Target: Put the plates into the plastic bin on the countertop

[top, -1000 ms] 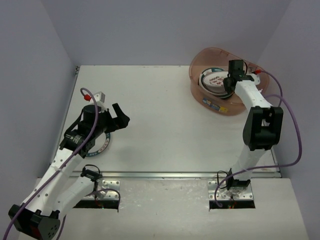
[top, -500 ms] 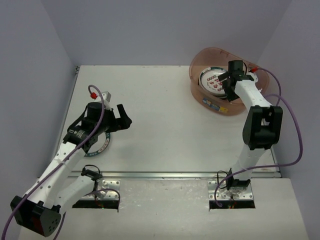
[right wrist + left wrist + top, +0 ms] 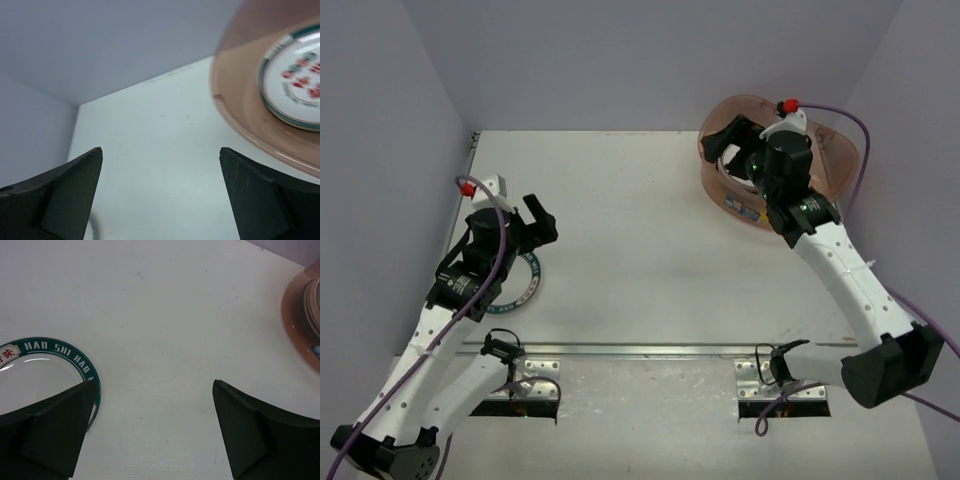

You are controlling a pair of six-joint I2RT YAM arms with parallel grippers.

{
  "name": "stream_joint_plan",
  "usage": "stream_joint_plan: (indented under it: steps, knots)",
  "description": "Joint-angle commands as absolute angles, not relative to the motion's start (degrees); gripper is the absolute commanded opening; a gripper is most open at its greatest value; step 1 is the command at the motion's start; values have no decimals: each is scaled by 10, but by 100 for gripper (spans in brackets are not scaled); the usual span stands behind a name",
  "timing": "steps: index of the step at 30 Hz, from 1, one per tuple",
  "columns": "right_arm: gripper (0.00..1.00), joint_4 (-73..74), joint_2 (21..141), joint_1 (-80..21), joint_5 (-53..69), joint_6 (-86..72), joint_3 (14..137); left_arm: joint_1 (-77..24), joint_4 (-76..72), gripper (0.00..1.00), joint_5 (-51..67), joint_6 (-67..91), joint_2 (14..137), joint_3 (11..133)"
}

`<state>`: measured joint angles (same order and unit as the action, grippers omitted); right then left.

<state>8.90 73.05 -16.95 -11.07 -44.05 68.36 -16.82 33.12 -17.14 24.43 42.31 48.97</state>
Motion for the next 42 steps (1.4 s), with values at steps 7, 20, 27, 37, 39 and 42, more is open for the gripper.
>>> stream_joint_plan:
  steps: [7,20,27,37,39,42]
  knots:
    - [99,-36,902,-421,151,-415,644,-164,310,100,-188,260,358,592]
    - [91,-159,1307,-541,223,-630,837,-164,360,100,-136,294,328,679]
    - [66,-68,1478,-549,181,-688,1003,-164,369,100,-103,301,347,665]
    - [8,39,1569,-551,182,-706,1166,-164,405,100,-101,265,369,645]
    - [0,14,1515,-547,187,-695,1125,-164,406,100,-107,257,366,634]
    - [0,-23,1425,-533,192,-678,1033,-164,402,100,-116,249,357,616]
